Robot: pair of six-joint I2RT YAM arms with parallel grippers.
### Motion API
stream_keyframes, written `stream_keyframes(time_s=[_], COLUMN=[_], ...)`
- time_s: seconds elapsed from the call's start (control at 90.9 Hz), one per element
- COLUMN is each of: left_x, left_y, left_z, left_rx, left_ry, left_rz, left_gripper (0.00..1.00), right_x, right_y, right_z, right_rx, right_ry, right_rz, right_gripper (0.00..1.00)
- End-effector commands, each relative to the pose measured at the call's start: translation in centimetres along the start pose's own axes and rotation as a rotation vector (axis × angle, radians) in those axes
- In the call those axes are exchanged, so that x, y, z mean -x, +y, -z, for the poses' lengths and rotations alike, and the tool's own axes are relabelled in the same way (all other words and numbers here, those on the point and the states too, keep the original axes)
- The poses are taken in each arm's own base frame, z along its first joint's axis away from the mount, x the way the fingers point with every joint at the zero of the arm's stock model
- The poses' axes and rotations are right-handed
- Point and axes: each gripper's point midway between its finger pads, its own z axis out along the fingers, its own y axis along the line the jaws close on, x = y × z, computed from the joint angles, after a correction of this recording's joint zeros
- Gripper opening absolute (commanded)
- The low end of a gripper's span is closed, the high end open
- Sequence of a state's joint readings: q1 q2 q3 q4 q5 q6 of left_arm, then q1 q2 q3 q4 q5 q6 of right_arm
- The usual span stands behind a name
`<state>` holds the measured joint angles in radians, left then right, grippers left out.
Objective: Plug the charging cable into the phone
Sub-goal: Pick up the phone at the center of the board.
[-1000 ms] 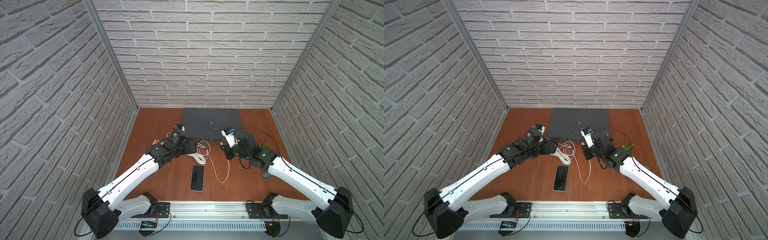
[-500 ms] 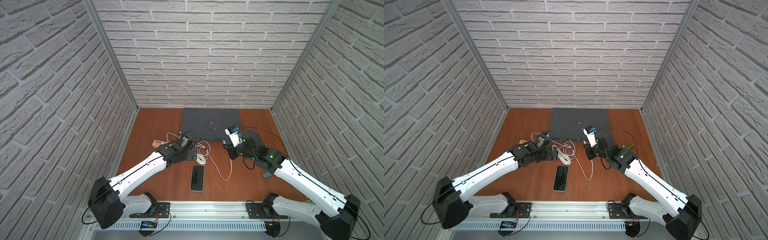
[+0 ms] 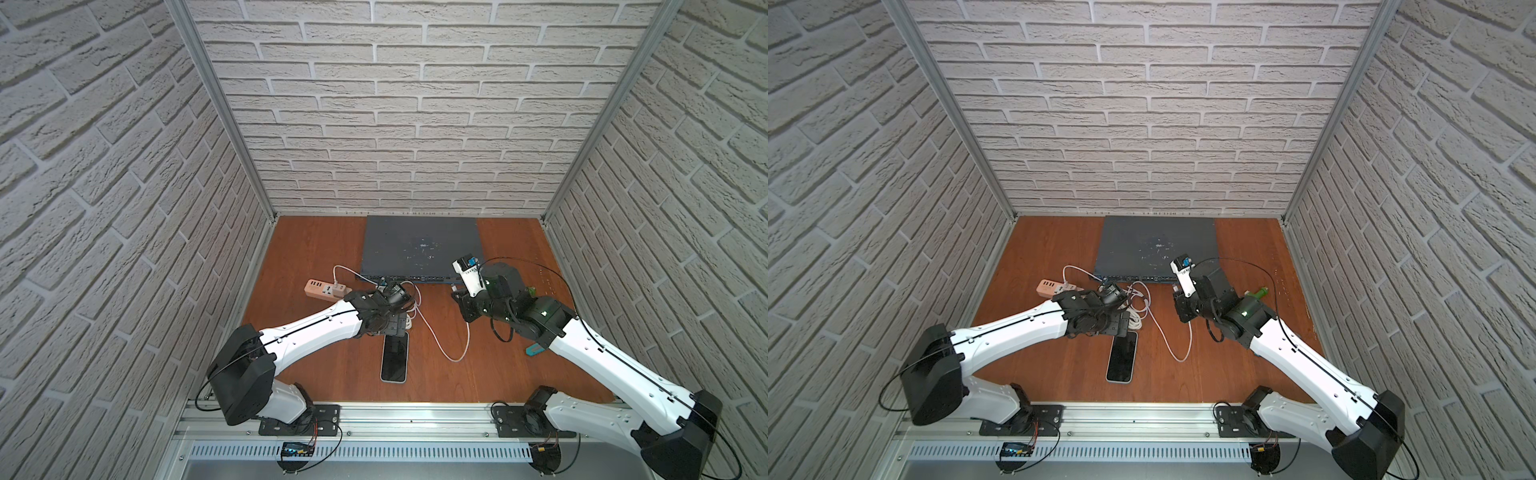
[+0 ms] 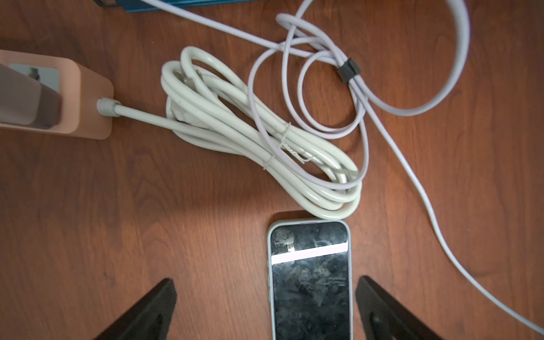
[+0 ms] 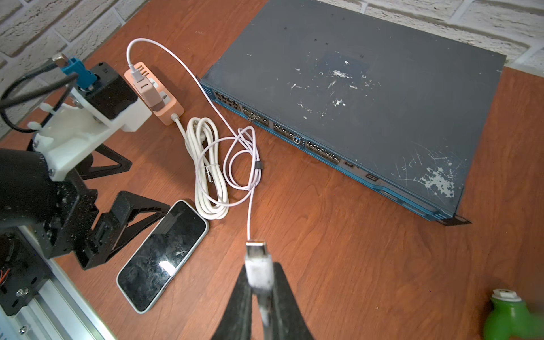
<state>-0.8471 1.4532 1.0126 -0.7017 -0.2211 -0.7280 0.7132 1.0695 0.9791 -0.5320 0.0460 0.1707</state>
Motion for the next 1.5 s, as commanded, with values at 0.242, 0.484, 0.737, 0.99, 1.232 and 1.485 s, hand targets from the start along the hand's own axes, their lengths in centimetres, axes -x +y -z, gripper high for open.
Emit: stream_keyframes(time_s=[0.242,0.484,0.737,0.99,1.232,1.485], left_x=[-1.1,-2.4,-2.8,-3.2,-4.0,-5.2], left_y=[-2.8,-3.5,-3.9,-3.5,-2.7,-2.1], left_z=[-2.5,-4.8,-6.2,-7.3,-7.8,-7.7], left_rx=[0.01,0.027,0.036,0.071,0.085,0.101], left_ry=[0.061,0.115,0.143,0.174,0.212,0.253], left_rz=[-0.007,0.003,-0.006,0.014,0.028,0.039], left_gripper=[0.98,0.98,0.98,0.98,0.98,0.98], right_x=[0.1,-0.6,-0.8,-1.0,-1.1,-1.1], right_y=[-1.7,-1.7,-1.8,-1.7,-1.8,-1.9], right_z=[0.8,0.8,1.4,1.3,1.1,1.0], right_rx=[-0.092,-0.086,-0.085,-0.082,-0.086,-0.09], right_ry=[-0.001,0.008,-0.003,-0.001,0.0,0.001], right_rz=[-0.047,-0.064,-0.066,-0.07,-0.072,-0.078], right_gripper=[0.03,0.03,0.03,0.03,0.03,0.03])
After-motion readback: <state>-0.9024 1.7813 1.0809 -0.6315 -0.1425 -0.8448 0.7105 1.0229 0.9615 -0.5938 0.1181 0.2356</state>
